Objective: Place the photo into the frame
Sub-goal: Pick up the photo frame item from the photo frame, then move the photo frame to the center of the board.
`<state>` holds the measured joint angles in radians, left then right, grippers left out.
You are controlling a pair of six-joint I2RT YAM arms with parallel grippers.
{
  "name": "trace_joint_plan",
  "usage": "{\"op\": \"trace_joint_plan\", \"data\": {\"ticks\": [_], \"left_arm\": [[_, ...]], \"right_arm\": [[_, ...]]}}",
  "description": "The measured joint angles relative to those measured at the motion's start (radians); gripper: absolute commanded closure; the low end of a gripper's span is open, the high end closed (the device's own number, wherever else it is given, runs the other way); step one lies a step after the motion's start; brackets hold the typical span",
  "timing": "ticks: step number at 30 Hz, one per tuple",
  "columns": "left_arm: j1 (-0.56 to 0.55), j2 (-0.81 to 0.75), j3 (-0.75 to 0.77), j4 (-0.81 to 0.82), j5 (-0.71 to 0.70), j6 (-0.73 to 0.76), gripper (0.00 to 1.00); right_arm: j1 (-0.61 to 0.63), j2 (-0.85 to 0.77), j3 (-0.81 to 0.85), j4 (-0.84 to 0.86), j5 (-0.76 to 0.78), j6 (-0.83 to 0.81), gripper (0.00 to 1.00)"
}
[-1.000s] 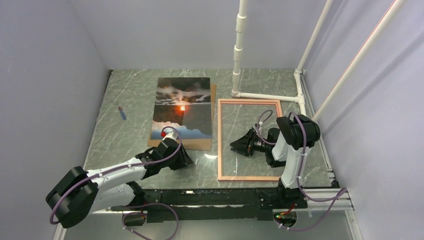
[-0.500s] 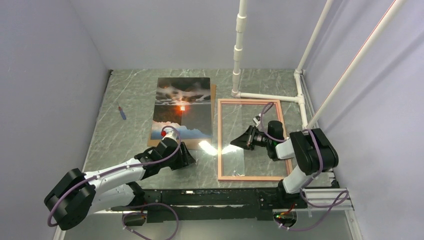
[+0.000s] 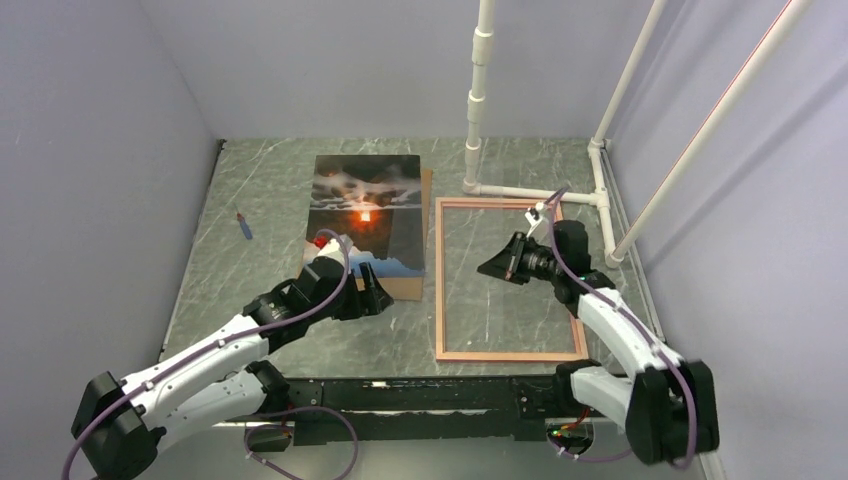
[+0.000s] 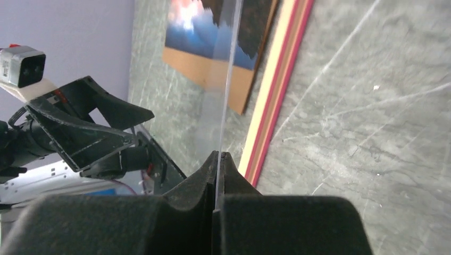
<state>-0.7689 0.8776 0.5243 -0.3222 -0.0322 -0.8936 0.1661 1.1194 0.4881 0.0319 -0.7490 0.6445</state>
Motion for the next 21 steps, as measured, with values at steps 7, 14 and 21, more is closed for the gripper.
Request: {"op": "trace_joint_plan", "data": {"ticks": [7, 14, 21], "left_arm": [[-0.006, 0.039, 0.111, -0.085, -0.031, 0.048, 0.19], [-0.053, 0.219, 0.216, -0.117, -0.045, 0.072, 0.2], [-0.109, 0.456, 0.385, -0.132, -0.053, 0.074, 0.23]], "right_arm": [[0.0, -0.244, 0.274, -0.391, 0.171, -0.105, 1.0], [0.0, -0.282, 0.577, -0.661, 0.295, -0.169, 1.0], [0.0, -0.308, 0.756, -0.874, 0.438, -0.192, 1.0]]}}
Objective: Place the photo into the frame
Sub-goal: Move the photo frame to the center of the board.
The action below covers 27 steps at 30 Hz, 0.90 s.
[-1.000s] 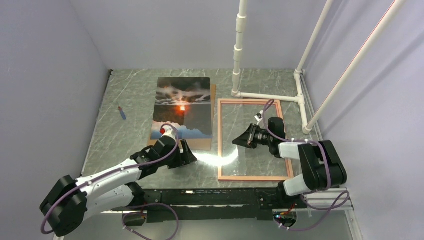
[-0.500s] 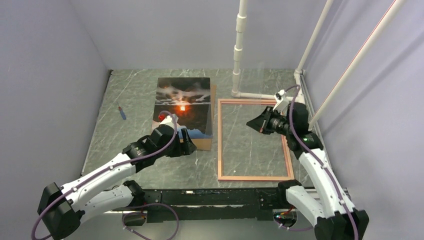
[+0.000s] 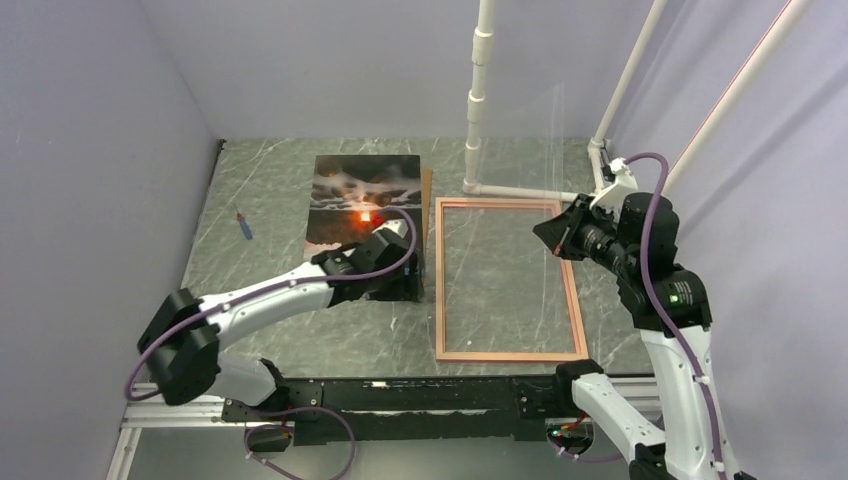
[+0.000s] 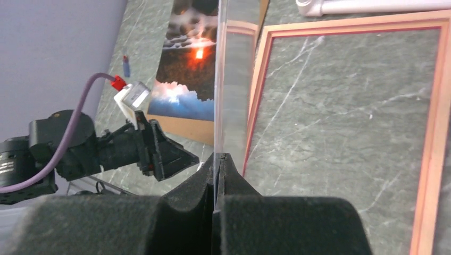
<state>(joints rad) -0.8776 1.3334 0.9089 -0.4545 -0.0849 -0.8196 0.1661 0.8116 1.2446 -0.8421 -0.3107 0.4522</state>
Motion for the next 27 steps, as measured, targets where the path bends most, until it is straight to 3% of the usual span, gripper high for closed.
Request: {"op": "trace_joint_plan", "data": {"ticks": [9, 27], "left_arm": [[-0.049, 0.27, 0.211, -0.025, -0.001, 0.003, 0.33], [-0.08, 0.55, 0.37, -0.067, -0.036, -0.01, 0.47]], "right_arm": [[0.0, -0.028, 0.081, -0.135, 0.114, -0.023, 1.0], [0.0, -0.019, 0.091, -0.19, 0.174, -0.049, 1.0]]}}
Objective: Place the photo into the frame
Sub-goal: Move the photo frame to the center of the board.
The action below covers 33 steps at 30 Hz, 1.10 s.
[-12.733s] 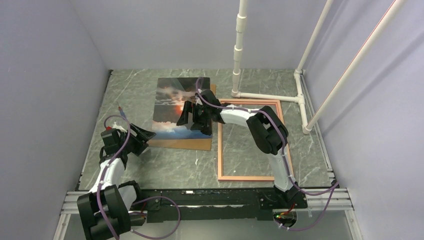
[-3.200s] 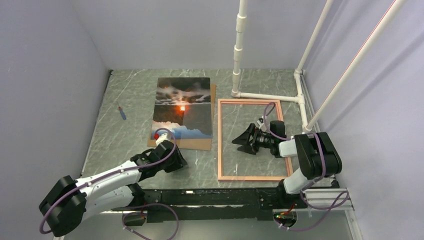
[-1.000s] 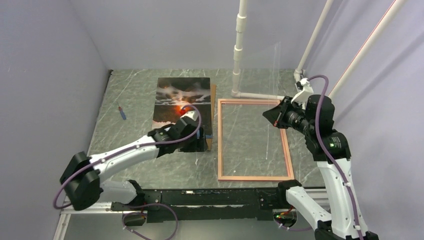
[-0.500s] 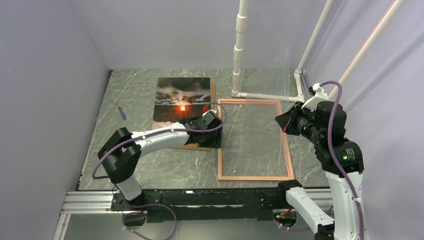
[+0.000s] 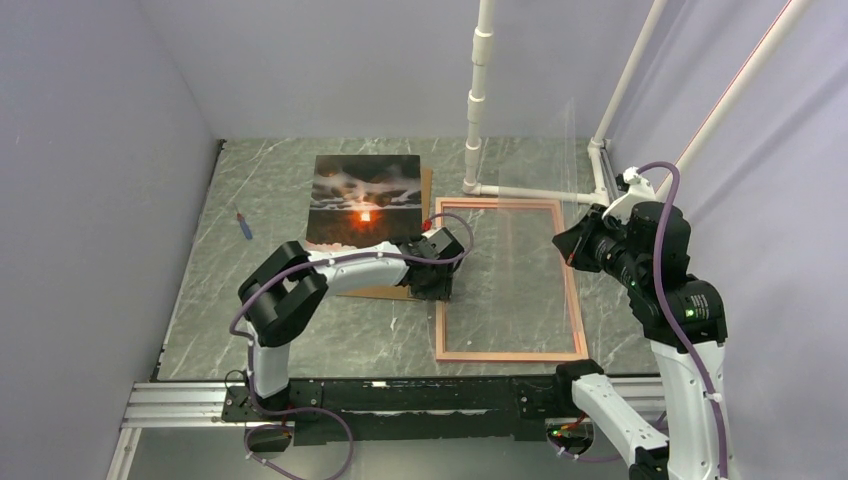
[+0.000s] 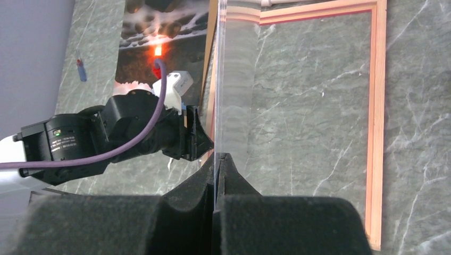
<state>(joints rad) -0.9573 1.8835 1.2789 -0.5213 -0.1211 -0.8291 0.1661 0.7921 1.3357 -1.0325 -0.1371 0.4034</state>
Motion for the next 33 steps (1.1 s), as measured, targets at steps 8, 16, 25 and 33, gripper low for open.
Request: {"op": "trace_joint_plan", "data": {"ticks": [8, 16, 25, 33], "left_arm": [[-0.005, 0.053, 0.042, -0.022, -0.018, -0.019, 0.78], [0.012, 0.042, 0.025, -0.01, -0.017, -0.08, 1.0], [0.044, -0.049, -0.108, 0.051, -0.018, -0.142, 1.0], [0.056, -0.132, -0.208, 0.047, -0.041, -0.207, 1.0]], "right_arm": [[0.0, 0.0, -0.006, 0.001, -0.002, -0.001, 1.0], [0.0, 0.002, -0.047, 0.005, -0.021, -0.002, 1.0], [0.0, 0.002, -0.091, 0.014, -0.033, -0.002, 1.0], [0.0, 0.005, -0.11, 0.032, -0.051, -0.002, 1.0]]}}
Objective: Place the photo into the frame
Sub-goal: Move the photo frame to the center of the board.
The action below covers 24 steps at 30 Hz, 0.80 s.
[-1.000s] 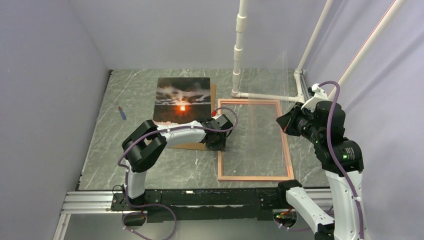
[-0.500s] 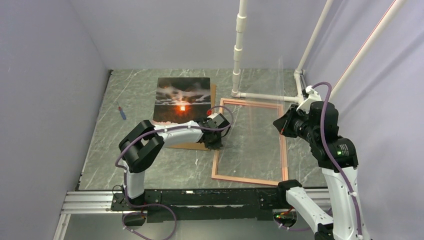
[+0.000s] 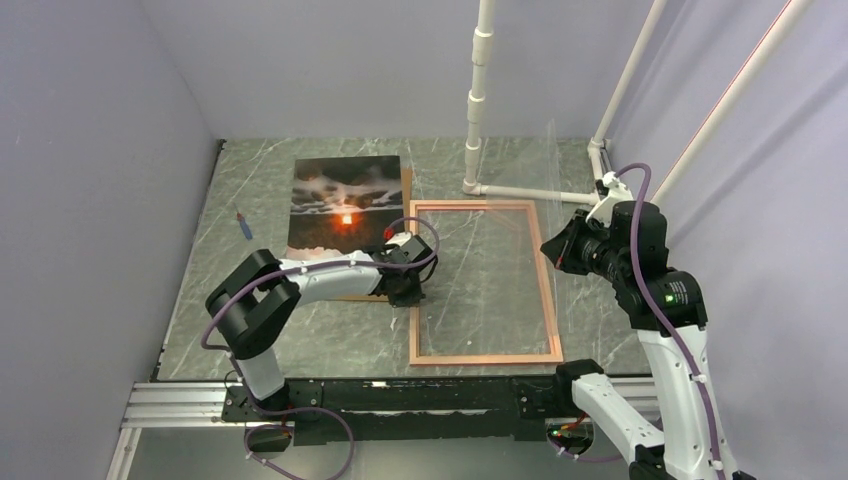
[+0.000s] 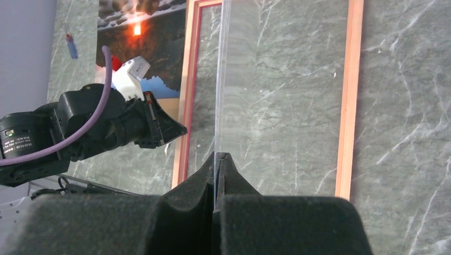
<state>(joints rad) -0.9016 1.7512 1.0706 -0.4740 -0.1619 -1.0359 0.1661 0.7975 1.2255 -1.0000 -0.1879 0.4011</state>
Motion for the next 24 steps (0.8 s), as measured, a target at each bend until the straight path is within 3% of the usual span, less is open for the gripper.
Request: {"op": "trace_joint_plan", "data": {"ticks": [7, 19, 22, 24], "left_arm": [[0.002, -0.062, -0.074, 0.003, -0.02, -0.043, 1.0], [0.006, -0.062, -0.06, -0.044, -0.038, -0.001, 1.0], [0.007, -0.062, -0.06, -0.044, -0.039, 0.014, 0.9], [0.008, -0.062, -0.06, -0.045, -0.037, 0.03, 0.78]], "right_arm": [[0.0, 0.001, -0.024, 0.029, -0.016, 0.0, 1.0], [0.0, 0.016, -0.042, 0.047, -0.04, 0.0, 1.0], [0.0, 0.02, -0.043, 0.059, -0.055, 0.0, 1.0], [0.0, 0.024, -0.044, 0.067, -0.062, 0.001, 1.0]]}}
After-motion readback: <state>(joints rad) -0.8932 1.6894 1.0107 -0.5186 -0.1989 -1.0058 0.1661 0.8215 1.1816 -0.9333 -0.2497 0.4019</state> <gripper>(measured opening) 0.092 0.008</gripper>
